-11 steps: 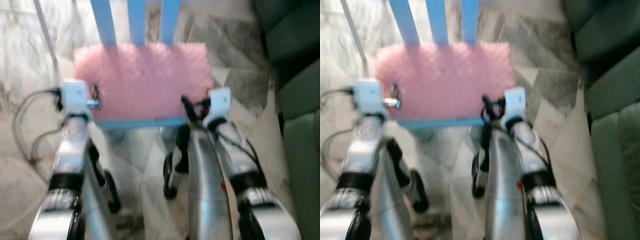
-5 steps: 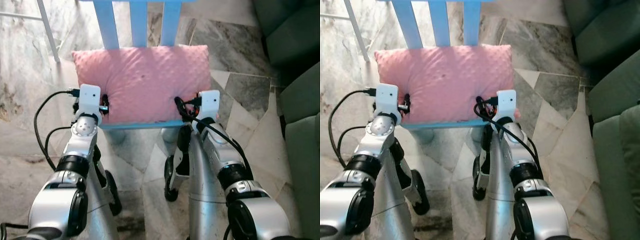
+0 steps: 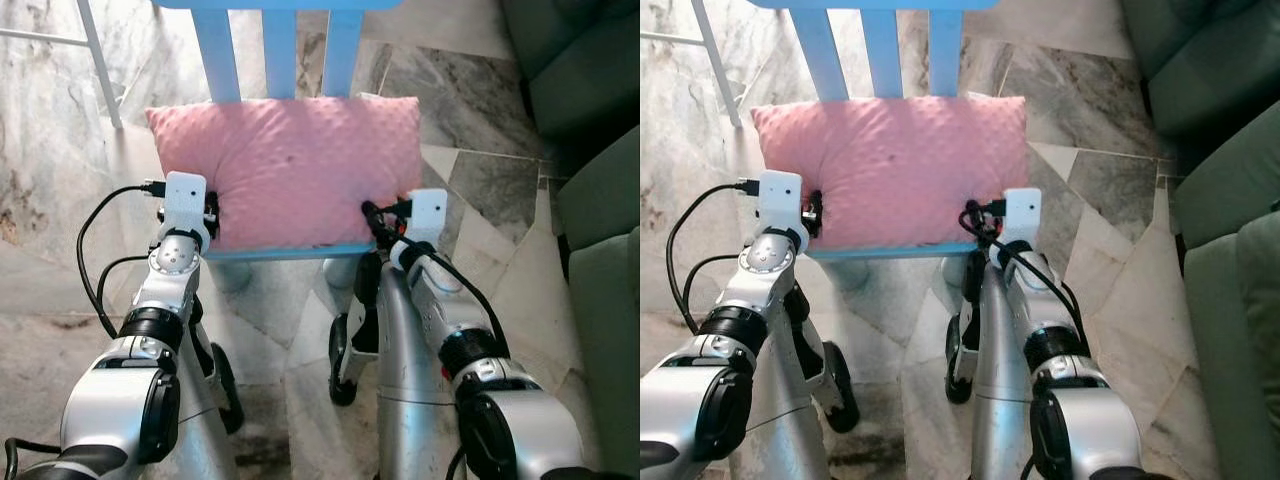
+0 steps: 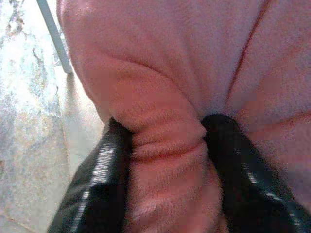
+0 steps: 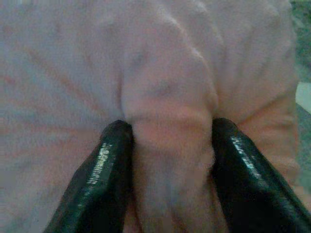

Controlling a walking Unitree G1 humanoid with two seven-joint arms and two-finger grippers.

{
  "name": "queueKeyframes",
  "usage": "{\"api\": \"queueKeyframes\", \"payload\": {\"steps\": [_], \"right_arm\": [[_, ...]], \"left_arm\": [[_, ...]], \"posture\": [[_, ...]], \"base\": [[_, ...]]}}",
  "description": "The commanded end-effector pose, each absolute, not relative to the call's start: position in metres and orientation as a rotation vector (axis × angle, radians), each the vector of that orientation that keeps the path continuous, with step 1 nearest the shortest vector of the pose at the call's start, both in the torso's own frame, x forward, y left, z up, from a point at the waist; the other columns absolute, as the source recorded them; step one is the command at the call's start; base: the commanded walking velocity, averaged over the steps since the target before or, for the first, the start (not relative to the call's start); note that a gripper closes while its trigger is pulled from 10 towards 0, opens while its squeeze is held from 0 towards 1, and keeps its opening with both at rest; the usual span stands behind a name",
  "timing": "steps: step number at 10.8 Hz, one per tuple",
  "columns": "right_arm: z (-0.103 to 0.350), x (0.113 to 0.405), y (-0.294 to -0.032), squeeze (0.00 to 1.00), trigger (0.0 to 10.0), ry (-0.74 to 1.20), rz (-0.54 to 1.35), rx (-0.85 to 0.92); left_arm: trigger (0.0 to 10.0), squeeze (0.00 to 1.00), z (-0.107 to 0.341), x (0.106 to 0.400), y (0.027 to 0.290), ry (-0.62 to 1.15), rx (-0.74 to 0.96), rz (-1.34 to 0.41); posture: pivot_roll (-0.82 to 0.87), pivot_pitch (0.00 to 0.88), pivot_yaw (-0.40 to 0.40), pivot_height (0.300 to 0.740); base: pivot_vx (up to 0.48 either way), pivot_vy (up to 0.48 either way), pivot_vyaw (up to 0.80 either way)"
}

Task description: Move the pillow to the sofa

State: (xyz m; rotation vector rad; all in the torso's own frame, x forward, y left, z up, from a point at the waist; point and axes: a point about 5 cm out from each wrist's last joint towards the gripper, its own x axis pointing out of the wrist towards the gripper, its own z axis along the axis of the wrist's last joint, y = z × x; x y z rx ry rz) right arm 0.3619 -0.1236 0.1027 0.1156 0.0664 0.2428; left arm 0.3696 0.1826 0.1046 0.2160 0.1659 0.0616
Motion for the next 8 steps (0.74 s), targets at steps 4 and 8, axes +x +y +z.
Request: {"api": "queueKeyframes", "payload": {"steps": [4, 8], "right_arm": [[0.0852, 0.3565, -0.1284, 0.0, 0.0, 0.147, 0.227, 0.12], [0.0882, 0.3601, -0.1199, 0.0, 0.0, 0.155, 0.248, 0.121]], "left_arm": [[0.0, 0.0, 0.0579, 0.3478, 0.1733, 0.361, 0.178, 0.017], [0.0, 0.0, 0.0646, 0.3525, 0.1695, 0.334, 0.161, -0.011]], "posture": [[-0.03, 0.397, -0.098, 0.464], [-0.02, 0.374, -0.114, 0.464]], "base": [[0.0, 0.0, 0.0], [0.0, 0.0, 0.0]]}}
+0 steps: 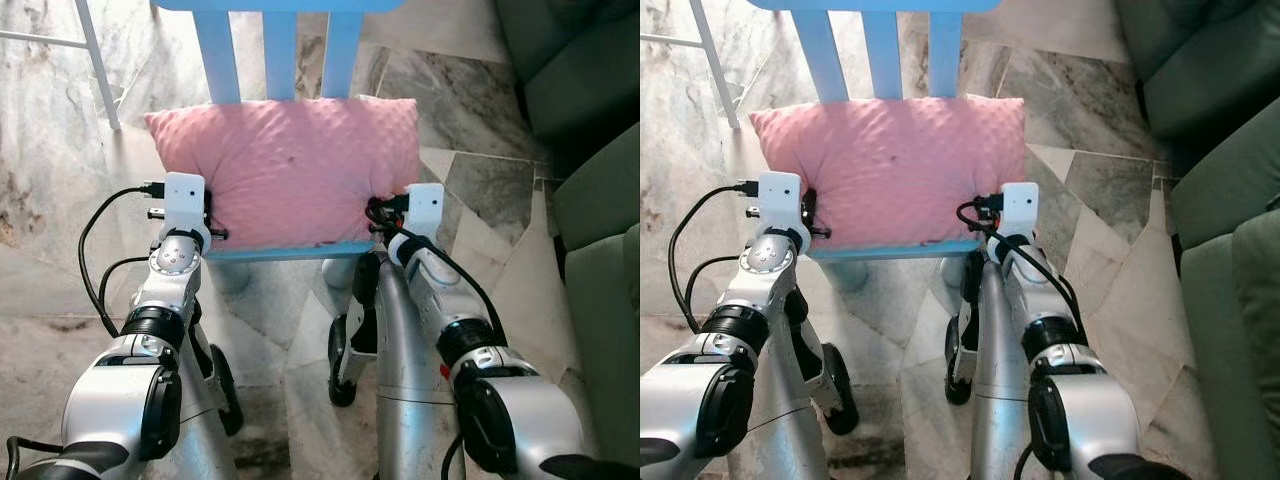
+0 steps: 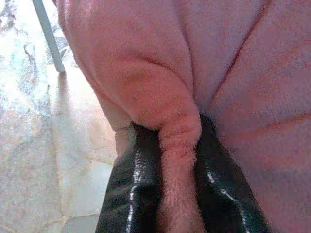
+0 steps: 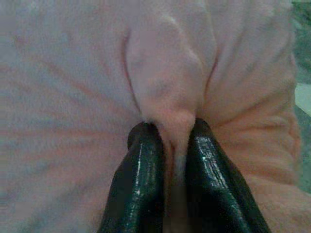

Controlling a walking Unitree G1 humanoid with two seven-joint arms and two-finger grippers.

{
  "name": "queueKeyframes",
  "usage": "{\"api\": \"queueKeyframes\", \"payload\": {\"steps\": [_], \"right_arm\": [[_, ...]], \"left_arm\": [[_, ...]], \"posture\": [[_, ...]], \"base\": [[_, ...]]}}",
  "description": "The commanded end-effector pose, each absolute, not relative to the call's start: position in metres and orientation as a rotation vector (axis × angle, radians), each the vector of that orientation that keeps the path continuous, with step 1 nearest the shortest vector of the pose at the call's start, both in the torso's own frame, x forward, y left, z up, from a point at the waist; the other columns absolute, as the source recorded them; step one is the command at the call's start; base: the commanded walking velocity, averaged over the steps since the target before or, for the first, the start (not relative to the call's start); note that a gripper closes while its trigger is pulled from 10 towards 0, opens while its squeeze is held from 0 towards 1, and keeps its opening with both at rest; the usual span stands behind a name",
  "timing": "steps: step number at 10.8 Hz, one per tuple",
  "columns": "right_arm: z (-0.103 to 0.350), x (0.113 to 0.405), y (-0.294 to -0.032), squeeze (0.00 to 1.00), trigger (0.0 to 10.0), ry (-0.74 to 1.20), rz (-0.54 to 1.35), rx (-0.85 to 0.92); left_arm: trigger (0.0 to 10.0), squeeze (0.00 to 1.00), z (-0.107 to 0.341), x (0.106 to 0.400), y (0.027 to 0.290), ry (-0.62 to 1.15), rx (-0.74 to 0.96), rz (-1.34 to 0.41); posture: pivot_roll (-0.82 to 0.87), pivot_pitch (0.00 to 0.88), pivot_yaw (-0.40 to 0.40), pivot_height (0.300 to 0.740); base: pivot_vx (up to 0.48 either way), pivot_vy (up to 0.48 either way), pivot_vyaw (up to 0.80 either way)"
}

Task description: Move the pillow to the sofa

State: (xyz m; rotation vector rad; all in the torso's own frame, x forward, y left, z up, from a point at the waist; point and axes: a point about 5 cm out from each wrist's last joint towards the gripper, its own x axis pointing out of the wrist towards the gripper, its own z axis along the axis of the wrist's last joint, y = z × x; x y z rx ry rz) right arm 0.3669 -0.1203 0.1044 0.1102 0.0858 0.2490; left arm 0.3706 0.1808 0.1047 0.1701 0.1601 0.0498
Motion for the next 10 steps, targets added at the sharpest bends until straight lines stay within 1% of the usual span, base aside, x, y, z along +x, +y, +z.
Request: {"api": "queueKeyframes", "payload": {"steps": [1, 3, 5, 6, 7, 9, 10], "right_arm": [[0.089, 0.361, -0.118, 0.0, 0.0, 0.154, 0.254, 0.118], [0.091, 0.362, -0.116, 0.0, 0.0, 0.149, 0.265, 0.109], [0.092, 0.363, -0.124, 0.0, 0.0, 0.143, 0.244, 0.099], [0.095, 0.363, -0.132, 0.0, 0.0, 0.109, 0.217, 0.088], [0.098, 0.362, -0.139, 0.0, 0.0, 0.066, 0.193, 0.067], [0.095, 0.346, -0.151, 0.0, 0.0, -0.038, 0.137, 0.033], [0.092, 0.328, -0.154, 0.0, 0.0, -0.098, 0.121, 0.006]], "left_arm": [[0.0, 0.0, 0.066, 0.353, 0.17, 0.331, 0.157, -0.007], [0.0, 0.0, 0.071, 0.357, 0.169, 0.317, 0.15, -0.013], [0.0, 0.0, 0.078, 0.362, 0.168, 0.293, 0.135, -0.009], [0.0, 0.0, 0.094, 0.365, 0.169, 0.159, 0.216, 0.02], [0.0, 0.0, 0.099, 0.363, 0.168, 0.1, 0.199, 0.026], [0.0, 0.0, 0.099, 0.349, 0.167, 0.014, 0.195, 0.032], [0.0, 0.0, 0.1, 0.332, 0.164, -0.06, 0.202, 0.025]], "posture": [[-0.02, 0.365, -0.114, 0.464], [-0.02, 0.333, -0.106, 0.464], [-0.03, 0.301, -0.09, 0.464], [-0.04, 0.284, -0.075, 0.464], [-0.03, 0.271, -0.068, 0.464], [-0.01, 0.214, -0.063, 0.464], [0.0, 0.157, -0.061, 0.464]], "base": [[0.0, 0.0, 0.0], [0.0, 0.0, 0.0], [0.0, 0.0, 0.0], [0.0, 0.0, 0.0], [0.0, 0.0, 0.0], [0.0, 0.0, 0.0], [0.0, 0.0, 0.0]]}}
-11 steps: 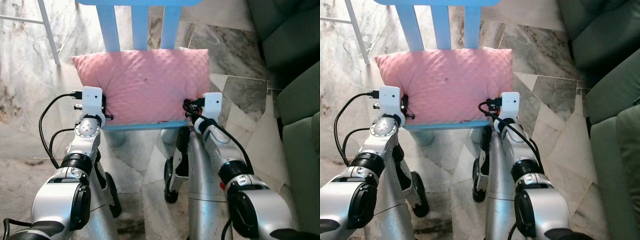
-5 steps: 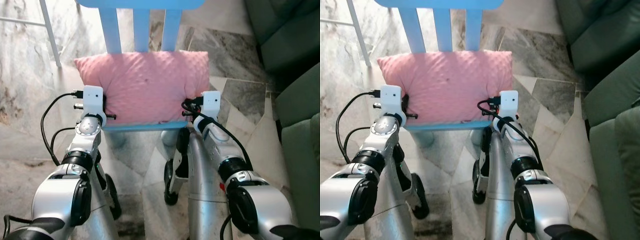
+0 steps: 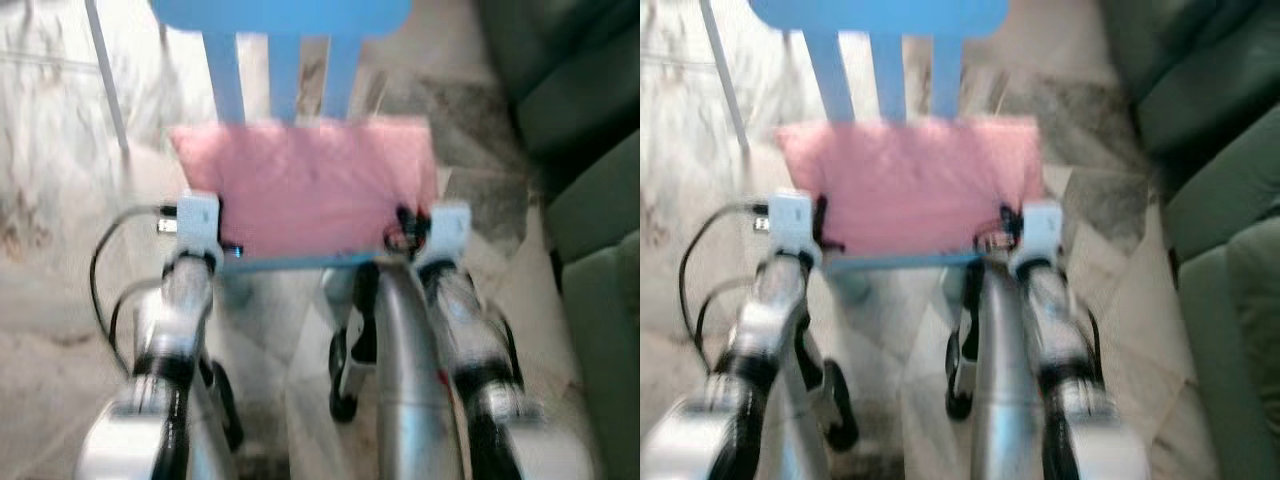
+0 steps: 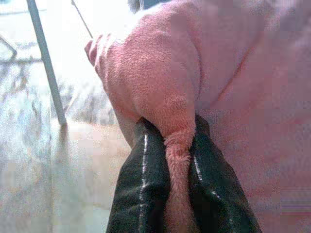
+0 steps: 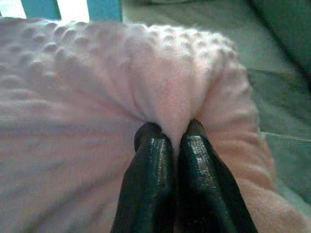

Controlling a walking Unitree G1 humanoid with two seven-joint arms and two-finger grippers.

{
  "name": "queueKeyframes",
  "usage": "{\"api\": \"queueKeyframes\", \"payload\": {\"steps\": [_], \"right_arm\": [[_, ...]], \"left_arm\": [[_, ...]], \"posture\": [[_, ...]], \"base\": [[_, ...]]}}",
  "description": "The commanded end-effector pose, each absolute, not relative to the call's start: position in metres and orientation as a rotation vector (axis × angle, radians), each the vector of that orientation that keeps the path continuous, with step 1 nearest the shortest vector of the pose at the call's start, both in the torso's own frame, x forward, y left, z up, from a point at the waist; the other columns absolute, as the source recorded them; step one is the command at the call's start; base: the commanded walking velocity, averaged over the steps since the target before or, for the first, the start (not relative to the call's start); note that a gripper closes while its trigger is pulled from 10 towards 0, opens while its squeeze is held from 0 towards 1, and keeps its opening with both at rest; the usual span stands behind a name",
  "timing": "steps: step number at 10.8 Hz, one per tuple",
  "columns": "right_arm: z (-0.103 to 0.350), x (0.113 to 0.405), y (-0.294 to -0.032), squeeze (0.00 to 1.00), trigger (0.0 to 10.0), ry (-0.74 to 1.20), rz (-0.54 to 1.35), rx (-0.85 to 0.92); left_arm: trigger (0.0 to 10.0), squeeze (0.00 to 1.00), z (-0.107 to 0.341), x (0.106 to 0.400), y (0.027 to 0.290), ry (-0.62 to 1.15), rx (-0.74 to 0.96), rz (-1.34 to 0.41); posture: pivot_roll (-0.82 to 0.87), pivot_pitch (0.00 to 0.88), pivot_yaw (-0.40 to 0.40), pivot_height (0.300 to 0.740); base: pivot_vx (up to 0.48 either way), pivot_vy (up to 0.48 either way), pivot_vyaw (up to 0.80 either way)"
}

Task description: Move the pillow to the sofa

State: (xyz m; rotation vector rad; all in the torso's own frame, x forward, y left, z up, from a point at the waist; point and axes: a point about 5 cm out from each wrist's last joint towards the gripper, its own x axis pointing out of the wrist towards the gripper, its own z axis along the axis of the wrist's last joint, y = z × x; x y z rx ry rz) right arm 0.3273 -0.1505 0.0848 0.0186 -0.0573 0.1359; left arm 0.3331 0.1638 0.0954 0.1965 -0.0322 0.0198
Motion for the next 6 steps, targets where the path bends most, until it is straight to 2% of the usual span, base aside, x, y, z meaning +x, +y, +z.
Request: {"api": "queueKeyframes", "payload": {"steps": [1, 3, 6], "right_arm": [[0.092, 0.323, -0.154, 0.0, 0.0, -0.112, 0.118, 0.005], [0.098, 0.292, -0.153, 0.0, 0.0, -0.18, 0.12, -0.023], [0.085, 0.264, -0.162, 0.0, 0.0, -0.108, 0.059, -0.066]], "left_arm": [[0.0, 0.0, 0.1, 0.326, 0.163, -0.073, 0.206, 0.023], [0.0, 0.0, 0.109, 0.287, 0.165, -0.163, 0.233, 0.059], [0.0, 0.0, 0.098, 0.254, 0.18, -0.108, 0.26, 0.092]], "posture": [[0.01, 0.14, -0.055, 0.464], [0.03, 0.079, -0.039, 0.464], [0.04, 0.037, -0.036, 0.464]], "base": [[0.0, 0.0, 0.0], [0.0, 0.0, 0.0], [0.0, 0.0, 0.0]]}}
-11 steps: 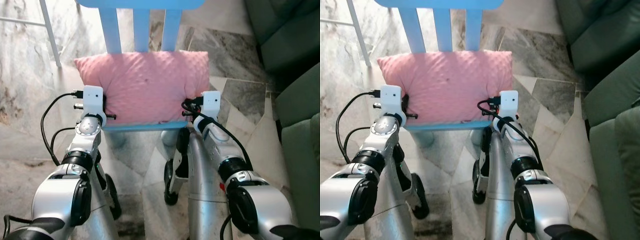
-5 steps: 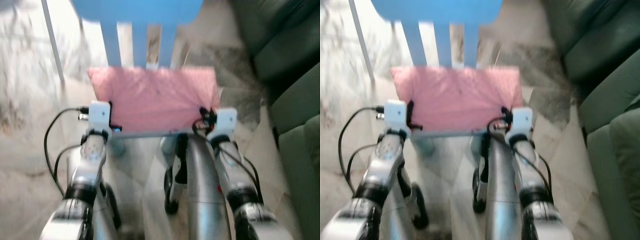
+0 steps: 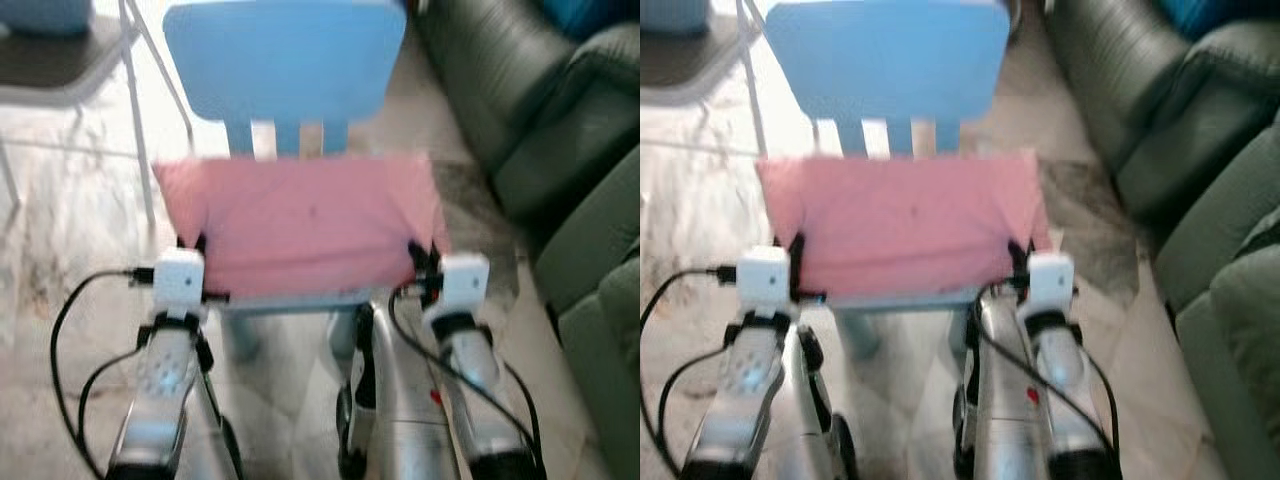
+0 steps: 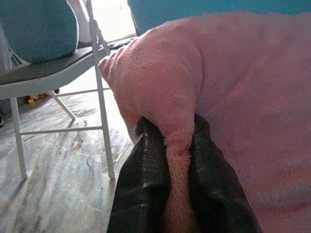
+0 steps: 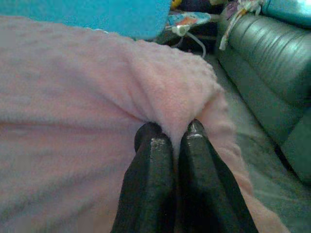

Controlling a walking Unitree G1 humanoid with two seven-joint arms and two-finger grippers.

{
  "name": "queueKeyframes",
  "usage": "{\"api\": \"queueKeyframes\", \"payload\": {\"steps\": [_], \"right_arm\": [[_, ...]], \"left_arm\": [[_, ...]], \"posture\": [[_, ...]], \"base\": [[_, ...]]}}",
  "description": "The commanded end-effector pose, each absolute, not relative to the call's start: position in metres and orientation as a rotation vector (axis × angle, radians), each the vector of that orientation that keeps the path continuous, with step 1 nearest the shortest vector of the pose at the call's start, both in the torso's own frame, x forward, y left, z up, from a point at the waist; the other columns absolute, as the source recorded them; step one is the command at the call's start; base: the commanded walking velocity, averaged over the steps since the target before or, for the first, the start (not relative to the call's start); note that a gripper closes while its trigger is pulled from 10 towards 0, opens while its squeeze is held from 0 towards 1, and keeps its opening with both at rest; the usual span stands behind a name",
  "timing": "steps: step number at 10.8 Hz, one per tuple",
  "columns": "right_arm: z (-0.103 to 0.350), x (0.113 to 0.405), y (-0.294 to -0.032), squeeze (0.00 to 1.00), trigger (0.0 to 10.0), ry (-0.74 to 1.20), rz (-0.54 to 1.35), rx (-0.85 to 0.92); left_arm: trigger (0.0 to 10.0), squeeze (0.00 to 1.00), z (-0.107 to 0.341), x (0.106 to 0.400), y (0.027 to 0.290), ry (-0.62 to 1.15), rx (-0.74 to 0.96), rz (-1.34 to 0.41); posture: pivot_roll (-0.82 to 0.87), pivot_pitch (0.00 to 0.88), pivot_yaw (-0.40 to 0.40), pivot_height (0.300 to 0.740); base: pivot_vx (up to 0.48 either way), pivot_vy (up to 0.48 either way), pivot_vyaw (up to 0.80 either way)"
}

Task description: Move the pillow to the sofa

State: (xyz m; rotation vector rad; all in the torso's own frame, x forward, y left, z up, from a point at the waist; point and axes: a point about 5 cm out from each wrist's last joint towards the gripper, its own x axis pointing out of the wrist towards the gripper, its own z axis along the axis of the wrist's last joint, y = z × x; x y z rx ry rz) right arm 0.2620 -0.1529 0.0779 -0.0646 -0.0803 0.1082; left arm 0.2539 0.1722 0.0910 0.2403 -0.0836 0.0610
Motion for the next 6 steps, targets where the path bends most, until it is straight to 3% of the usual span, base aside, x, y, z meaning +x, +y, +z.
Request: {"api": "queueKeyframes", "payload": {"steps": [1, 3, 6], "right_arm": [[0.085, 0.261, -0.161, 0.0, 10.0, -0.089, 0.09, -0.047], [0.092, 0.263, -0.161, 0.0, 10.0, -0.102, 0.101, -0.02], [0.095, 0.264, -0.161, 0.0, 10.0, -0.087, 0.107, -0.014]], "left_arm": [[6.6, 0.0, 0.096, 0.251, 0.182, -0.083, 0.241, 0.079], [10.0, 0.0, 0.099, 0.254, 0.176, -0.088, 0.262, 0.051], [10.0, 0.0, 0.101, 0.259, 0.168, -0.09, 0.275, 0.06]], "posture": [[0.04, 0.024, -0.028, 0.464], [0.03, 0.021, -0.021, 0.464], [0.03, 0.021, -0.026, 0.509]], "base": [[0.0, 0.0, 0.0], [0.0, 0.0, 0.0], [0.0, 0.0, 0.0]]}}
